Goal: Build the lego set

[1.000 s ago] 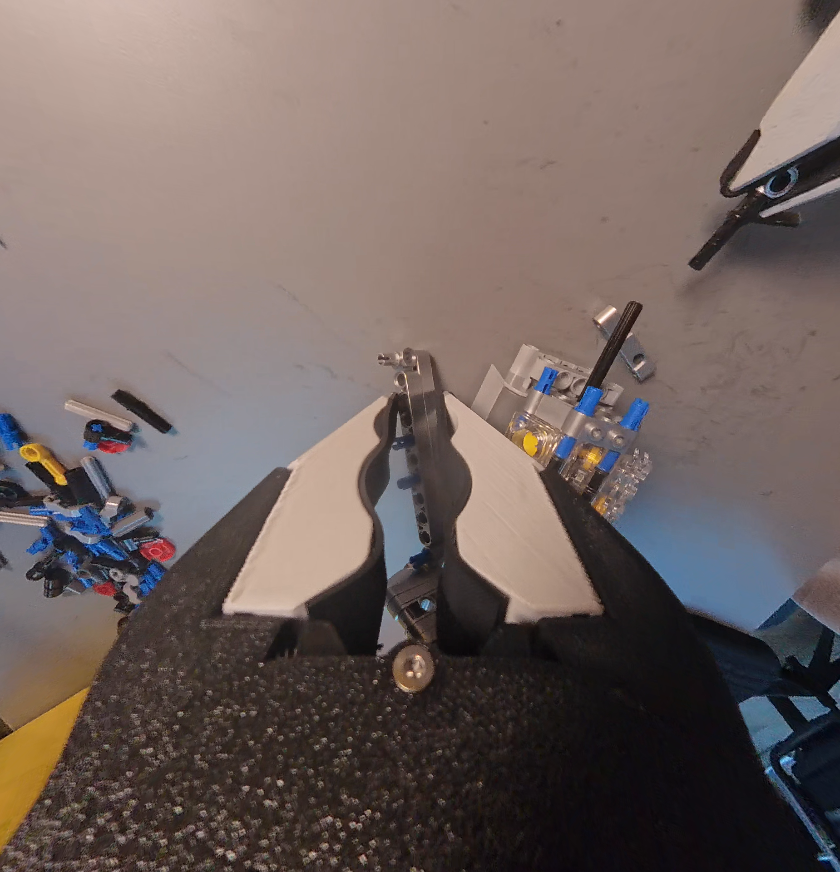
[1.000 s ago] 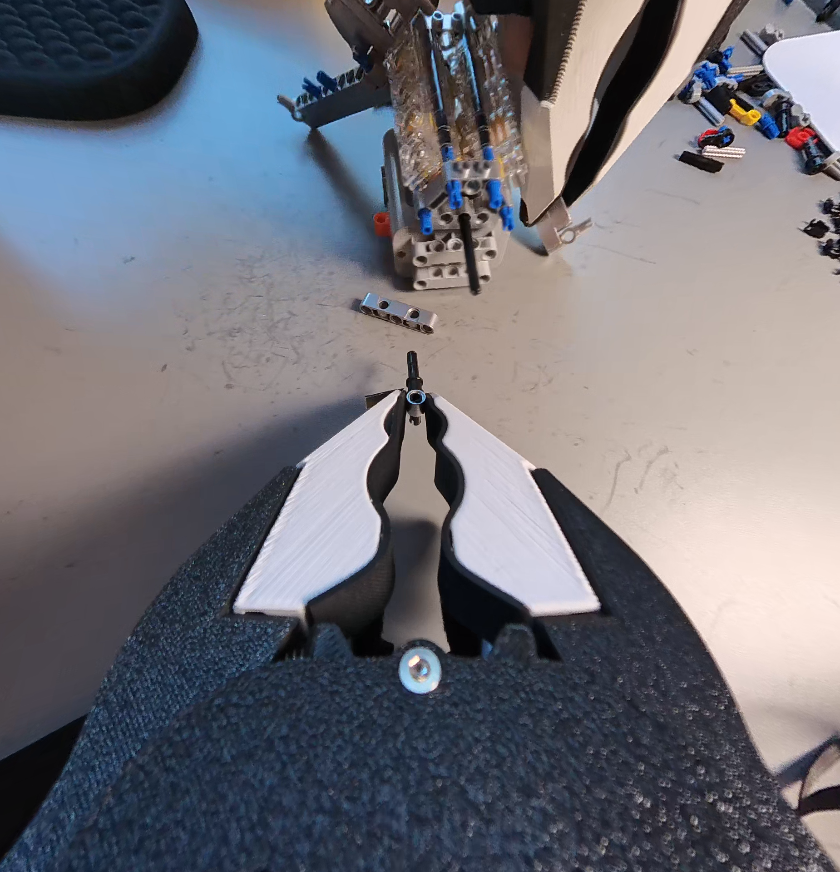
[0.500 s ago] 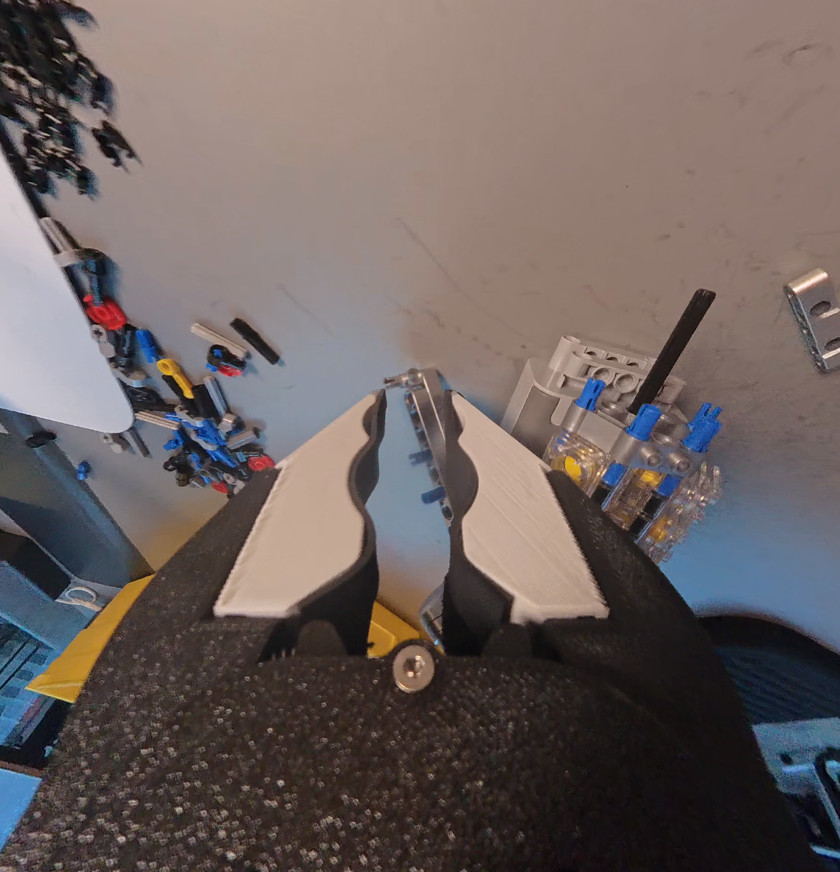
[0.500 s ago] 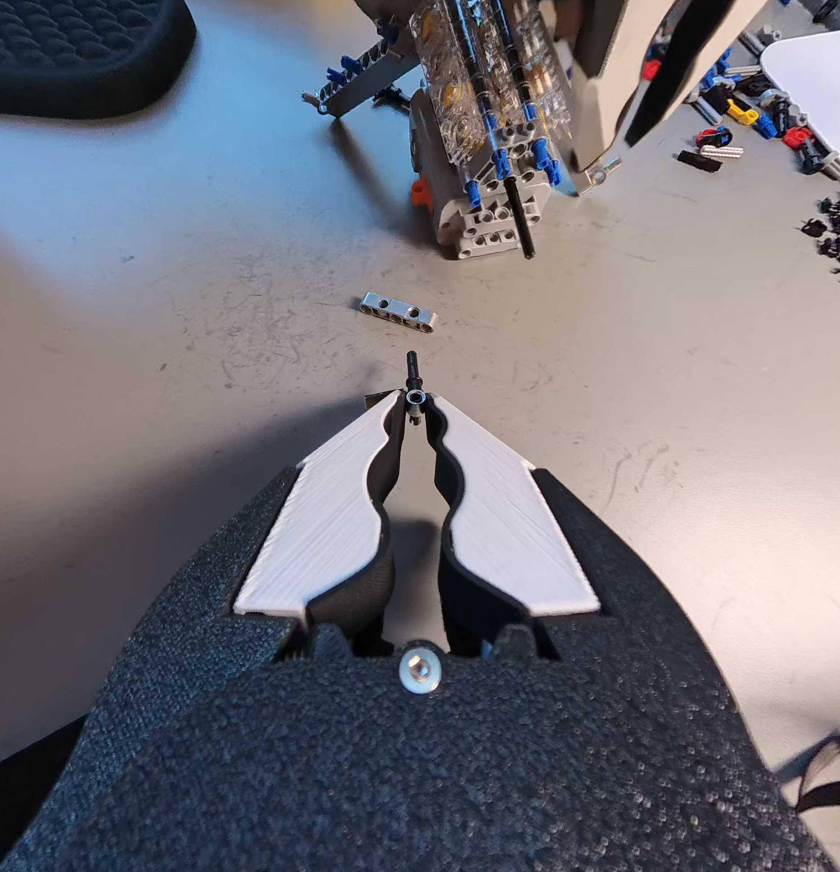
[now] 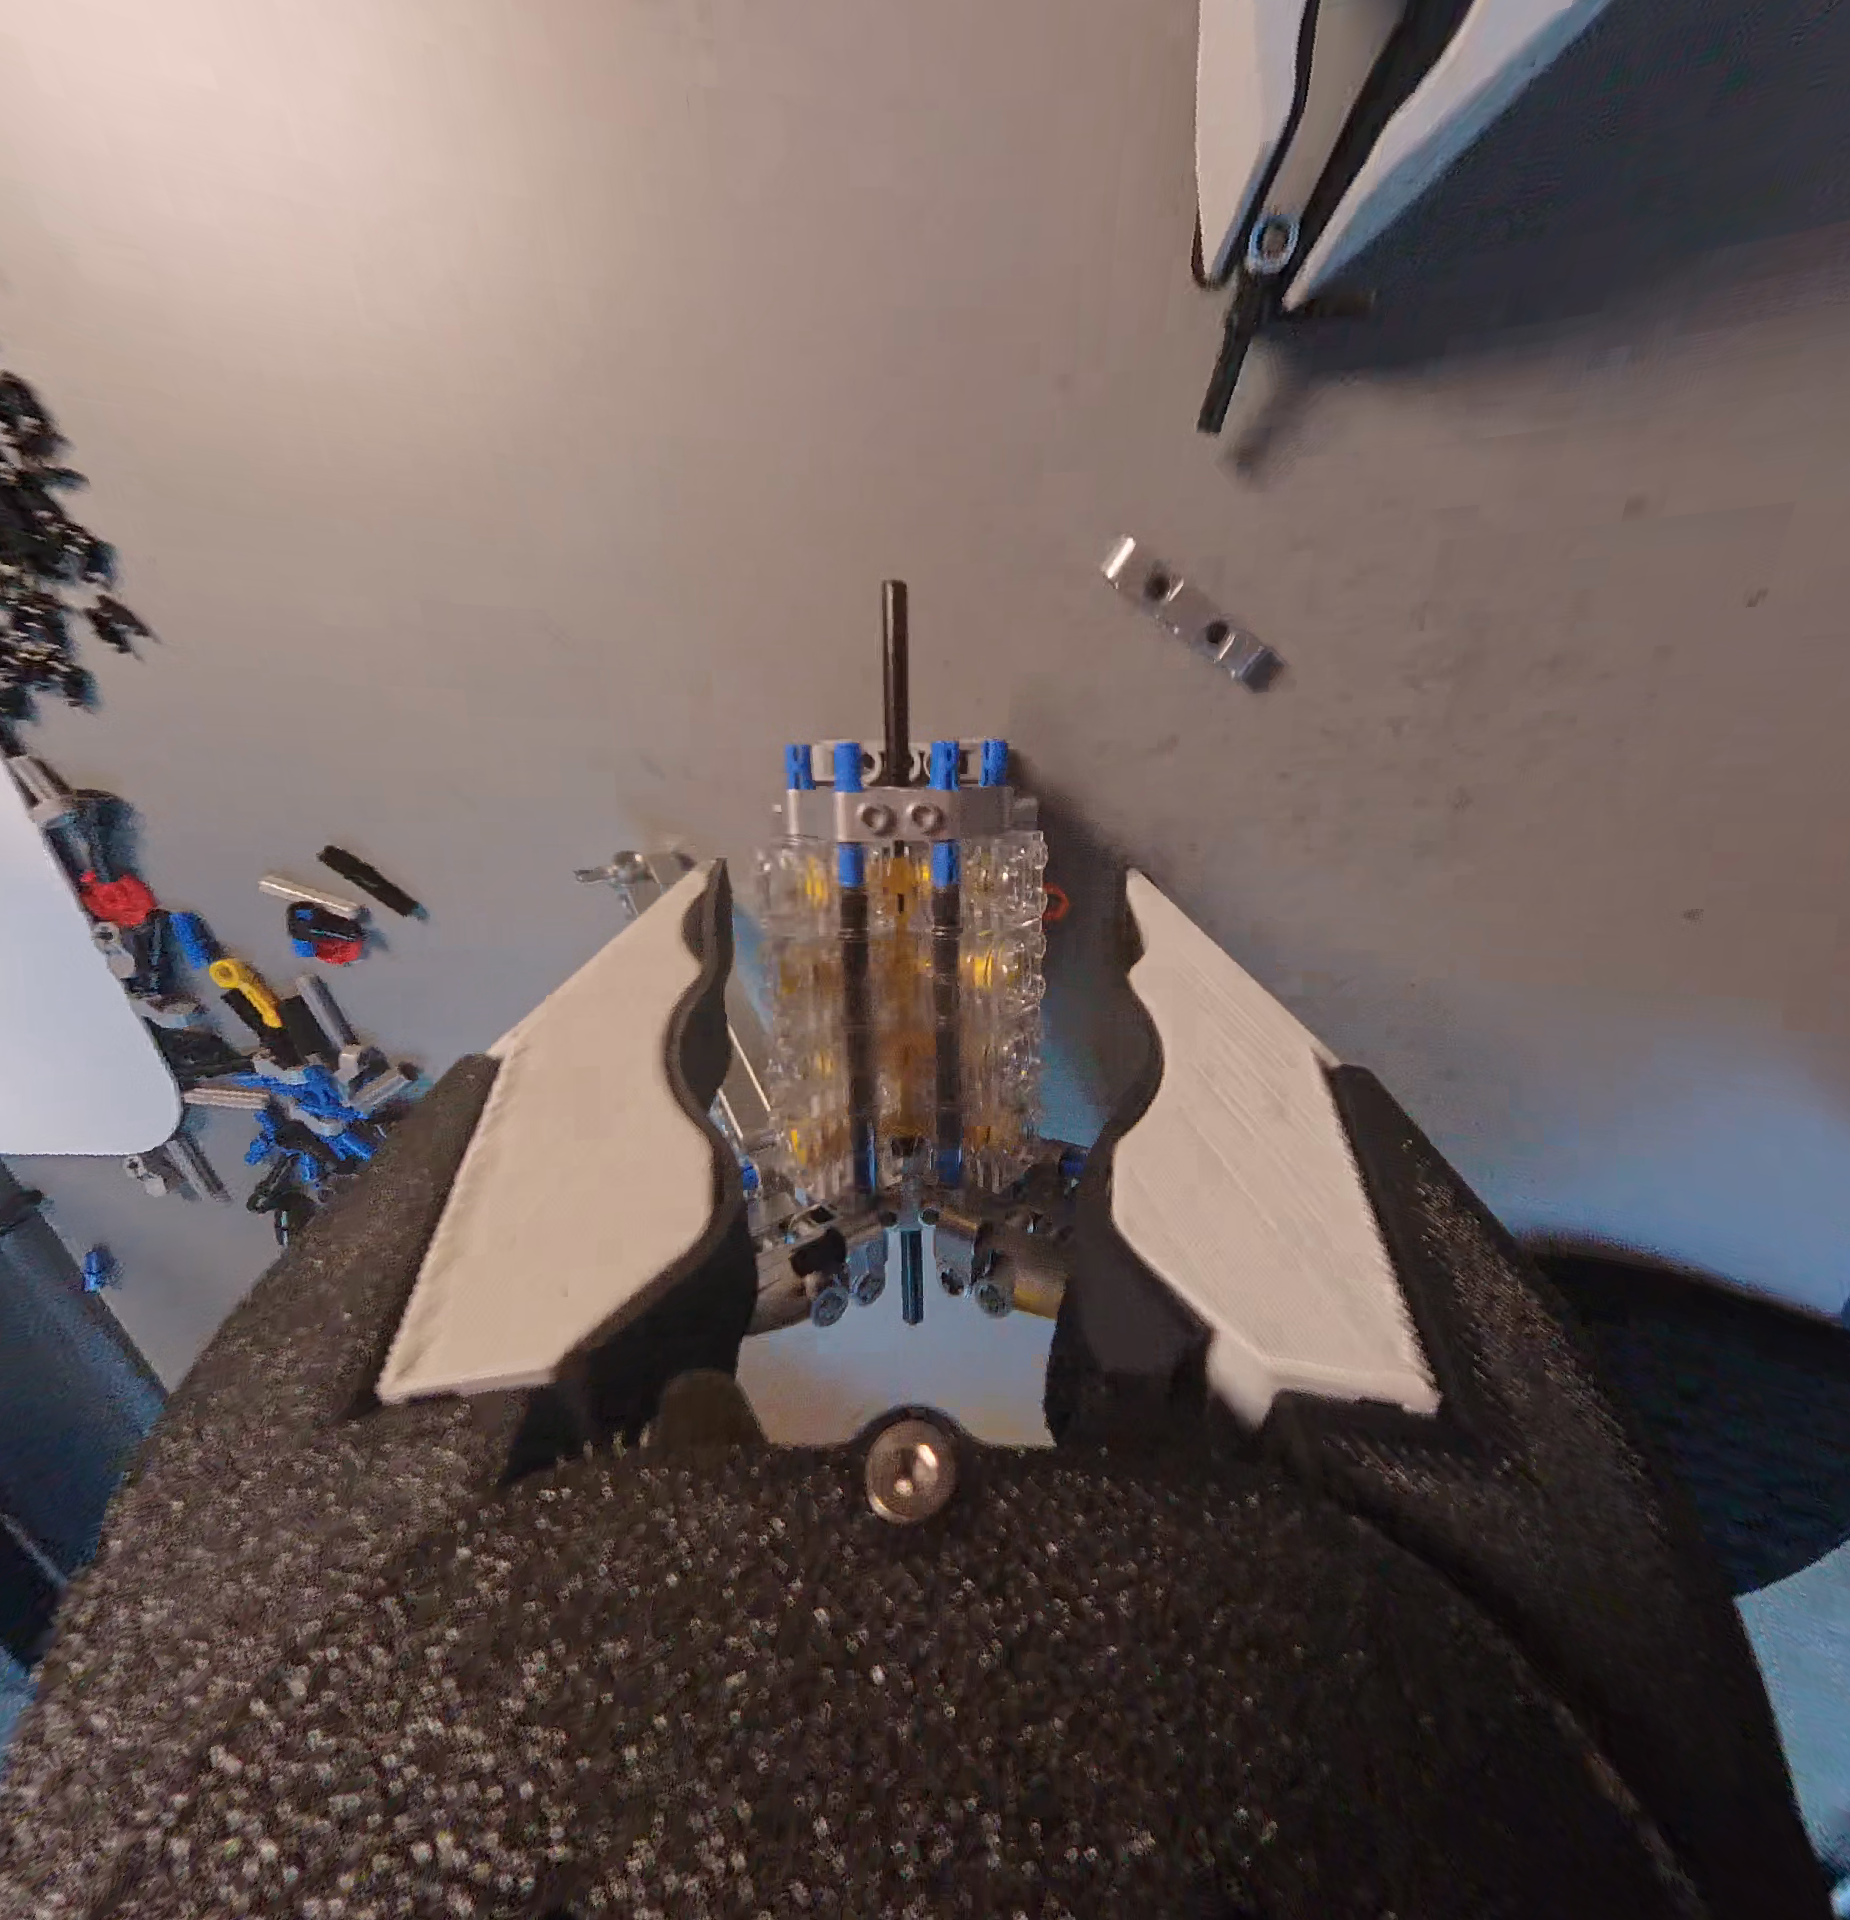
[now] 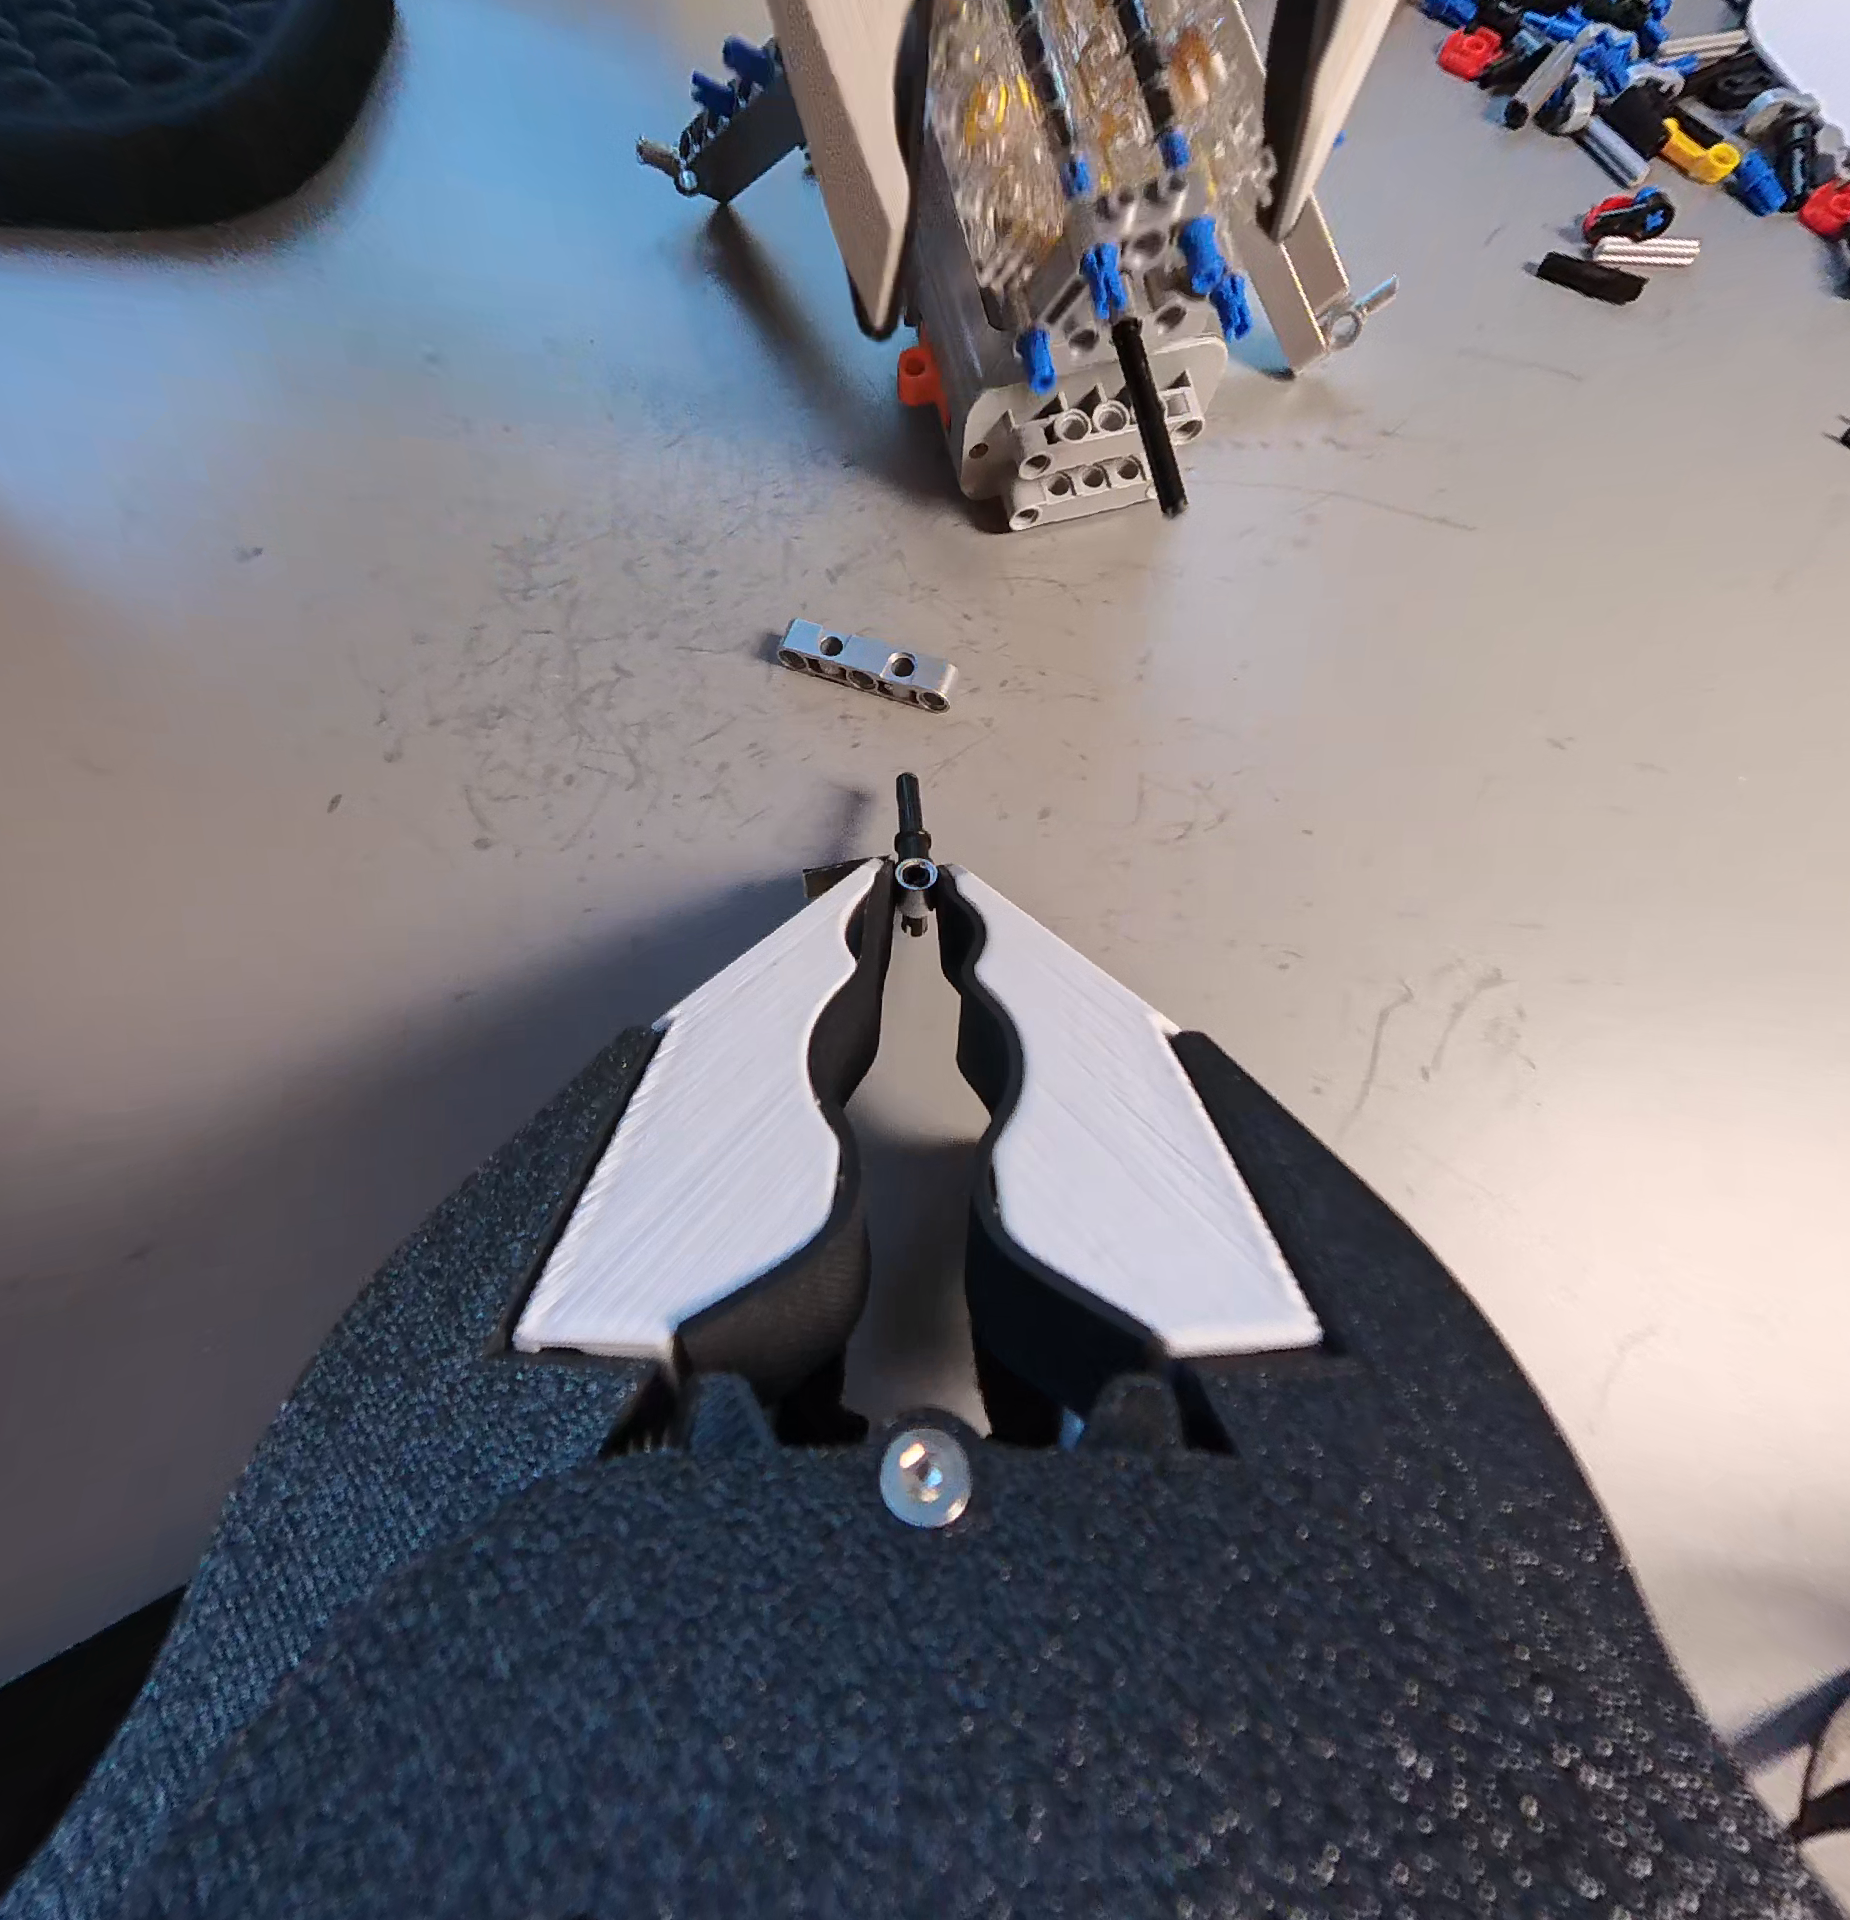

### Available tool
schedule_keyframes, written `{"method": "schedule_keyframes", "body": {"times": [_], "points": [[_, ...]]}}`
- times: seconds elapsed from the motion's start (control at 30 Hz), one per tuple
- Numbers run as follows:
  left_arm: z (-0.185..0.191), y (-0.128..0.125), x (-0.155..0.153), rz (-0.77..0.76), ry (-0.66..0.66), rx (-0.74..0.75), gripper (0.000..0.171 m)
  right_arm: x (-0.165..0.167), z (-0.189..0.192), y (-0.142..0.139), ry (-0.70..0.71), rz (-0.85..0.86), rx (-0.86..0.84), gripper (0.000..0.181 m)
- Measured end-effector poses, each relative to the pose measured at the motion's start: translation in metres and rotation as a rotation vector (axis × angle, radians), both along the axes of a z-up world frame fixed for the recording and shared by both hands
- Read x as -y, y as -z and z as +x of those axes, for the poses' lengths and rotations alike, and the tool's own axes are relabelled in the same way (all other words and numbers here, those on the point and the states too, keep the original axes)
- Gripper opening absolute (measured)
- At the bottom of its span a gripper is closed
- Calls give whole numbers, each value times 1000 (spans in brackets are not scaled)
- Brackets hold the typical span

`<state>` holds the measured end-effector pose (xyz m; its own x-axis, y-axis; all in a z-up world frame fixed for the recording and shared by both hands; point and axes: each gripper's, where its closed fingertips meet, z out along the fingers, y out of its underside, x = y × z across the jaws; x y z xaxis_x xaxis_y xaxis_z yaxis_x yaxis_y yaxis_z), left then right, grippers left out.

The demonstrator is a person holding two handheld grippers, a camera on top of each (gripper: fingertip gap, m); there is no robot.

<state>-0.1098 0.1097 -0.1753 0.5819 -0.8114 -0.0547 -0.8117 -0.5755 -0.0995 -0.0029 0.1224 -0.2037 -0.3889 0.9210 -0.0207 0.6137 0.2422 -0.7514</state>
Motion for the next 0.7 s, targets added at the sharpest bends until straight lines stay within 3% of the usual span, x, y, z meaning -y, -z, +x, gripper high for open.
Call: {"method": "schedule_keyframes", "body": {"times": [0.1, 0.47, 0.7], "points": [[-6, 14, -1, -4, 48, -52, 61, 1, 1, -1, -5, 11, -9, 6], [35, -7, 5, 157, -2, 481, 58, -7, -6, -17, 20, -10, -86, 7], [49, -5, 14, 216, 86, 463, 56, -10, -20, -27, -58, 101, -37, 7]]}}
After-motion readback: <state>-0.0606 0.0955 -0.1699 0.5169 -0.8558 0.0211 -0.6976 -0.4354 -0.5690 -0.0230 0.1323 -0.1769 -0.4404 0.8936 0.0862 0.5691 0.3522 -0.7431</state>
